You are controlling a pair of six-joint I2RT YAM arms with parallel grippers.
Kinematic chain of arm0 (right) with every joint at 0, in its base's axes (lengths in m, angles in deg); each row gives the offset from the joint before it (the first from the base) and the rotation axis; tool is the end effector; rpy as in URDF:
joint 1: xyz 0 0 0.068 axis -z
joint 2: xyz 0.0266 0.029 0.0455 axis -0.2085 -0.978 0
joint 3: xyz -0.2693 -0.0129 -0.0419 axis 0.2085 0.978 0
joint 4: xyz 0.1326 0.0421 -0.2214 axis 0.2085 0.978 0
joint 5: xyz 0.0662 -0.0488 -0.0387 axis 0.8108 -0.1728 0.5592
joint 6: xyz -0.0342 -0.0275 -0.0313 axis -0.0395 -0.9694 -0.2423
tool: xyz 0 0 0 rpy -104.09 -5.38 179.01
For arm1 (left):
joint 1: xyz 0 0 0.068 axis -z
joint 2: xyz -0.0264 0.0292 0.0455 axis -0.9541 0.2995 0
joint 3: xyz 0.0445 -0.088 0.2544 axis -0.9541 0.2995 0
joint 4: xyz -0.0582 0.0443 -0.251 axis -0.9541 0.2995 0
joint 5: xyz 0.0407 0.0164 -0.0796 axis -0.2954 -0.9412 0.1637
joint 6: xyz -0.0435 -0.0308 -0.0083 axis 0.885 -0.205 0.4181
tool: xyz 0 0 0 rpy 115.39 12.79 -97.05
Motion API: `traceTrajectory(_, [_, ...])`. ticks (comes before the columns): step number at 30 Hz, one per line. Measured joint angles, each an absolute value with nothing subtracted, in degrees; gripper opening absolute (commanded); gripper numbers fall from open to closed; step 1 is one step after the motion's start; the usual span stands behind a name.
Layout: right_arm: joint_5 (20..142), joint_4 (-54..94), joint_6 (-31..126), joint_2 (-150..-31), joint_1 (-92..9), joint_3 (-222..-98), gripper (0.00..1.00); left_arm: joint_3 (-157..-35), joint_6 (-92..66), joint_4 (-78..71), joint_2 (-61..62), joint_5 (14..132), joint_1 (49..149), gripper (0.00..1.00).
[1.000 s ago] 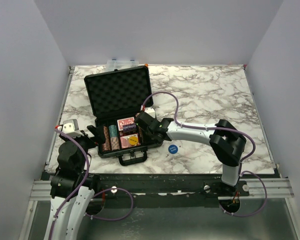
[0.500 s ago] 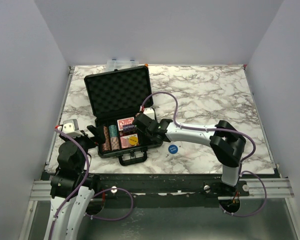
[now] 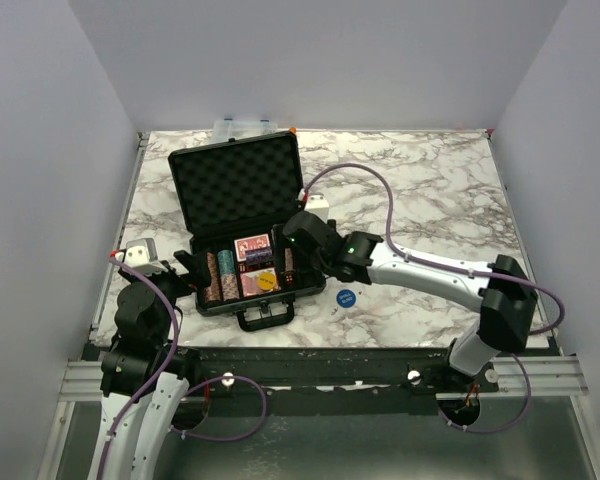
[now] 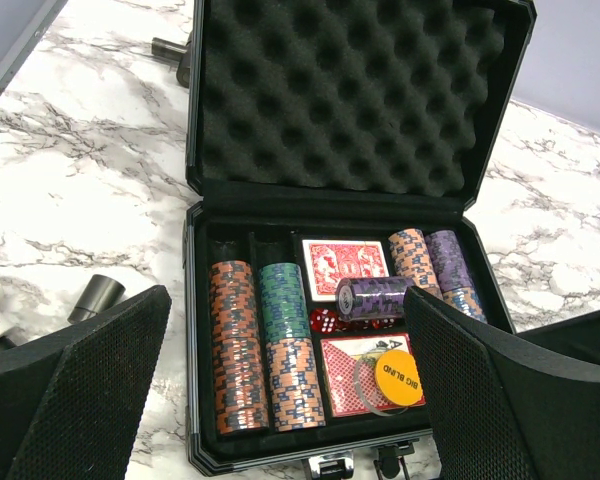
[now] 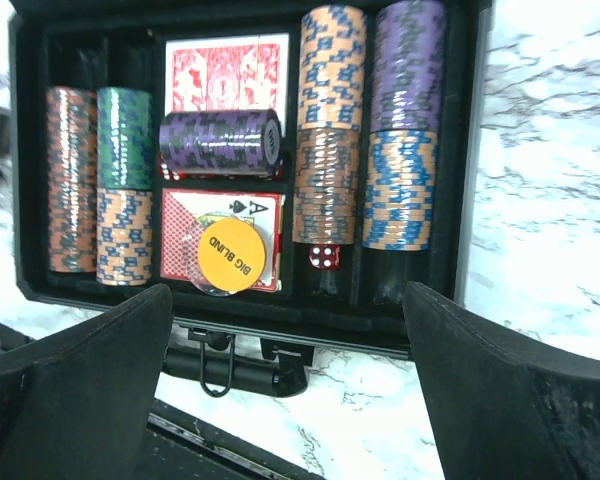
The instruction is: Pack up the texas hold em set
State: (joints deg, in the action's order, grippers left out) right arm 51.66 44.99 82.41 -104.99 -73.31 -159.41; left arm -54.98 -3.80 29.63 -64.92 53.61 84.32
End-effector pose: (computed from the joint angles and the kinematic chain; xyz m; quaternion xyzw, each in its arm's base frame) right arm 0.1896 0.3192 0.2679 -0.0880 0.9113 0.1773 0.3610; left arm 0.0723 -0.0079 0.2867 -0.1228 0.7503 -0.1082 0.6406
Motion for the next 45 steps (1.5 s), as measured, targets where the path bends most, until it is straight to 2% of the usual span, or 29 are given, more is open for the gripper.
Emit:
traceTrajectory(8, [45.2,46.3,84.8,-98.9,-73.4,-154.6,0.97,-55.0,-3.8,29.6,-65.0,53.6,84.3,0.99])
traceTrajectory(19, [44.7,53.7,89.8,-90.3,-73.4,-142.0,1.0,-55.0,-3.8,29.6,-65.8,53.7,84.3,0.99])
traceTrajectory(33, [46.6,59.0,88.3,-89.1,-73.4,-138.4,0.98,-55.0,-3.8,29.6,-66.0,53.8,84.6,0.99])
traceTrajectory(36, [47.0,59.2,87.6,-90.8,-73.4,-138.5,0.97,-55.0,-3.8,29.6,-66.0,54.2,84.7,0.94])
traceTrajectory(42, [46.8,61.4,87.2,-93.8,-71.5,-139.7,1.0,-55.8,-4.2,29.7,-64.6,62.5,84.7,0.92])
traceTrajectory(45, [46.7,61.4,85.7,-93.6,-66.8,-141.9,1.0,-57.6,-4.0,29.5,-60.7,69.4,84.7,0.89])
